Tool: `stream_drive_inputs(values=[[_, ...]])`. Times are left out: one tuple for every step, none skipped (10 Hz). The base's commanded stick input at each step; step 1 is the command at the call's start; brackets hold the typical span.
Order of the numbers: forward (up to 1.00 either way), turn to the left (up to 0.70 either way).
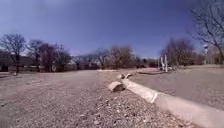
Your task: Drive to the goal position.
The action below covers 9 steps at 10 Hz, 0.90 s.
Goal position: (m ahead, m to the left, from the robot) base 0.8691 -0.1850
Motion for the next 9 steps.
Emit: stream_drive_inputs(values=[[0.7, -0.31], [0.7, 0.0], [0.7, 0.0], [0.7, 0.0], [0.7, 0.0], [0.7, 0.35], [0.7, 0.35], [0.7, 0.35], [0.7, 0.05]])
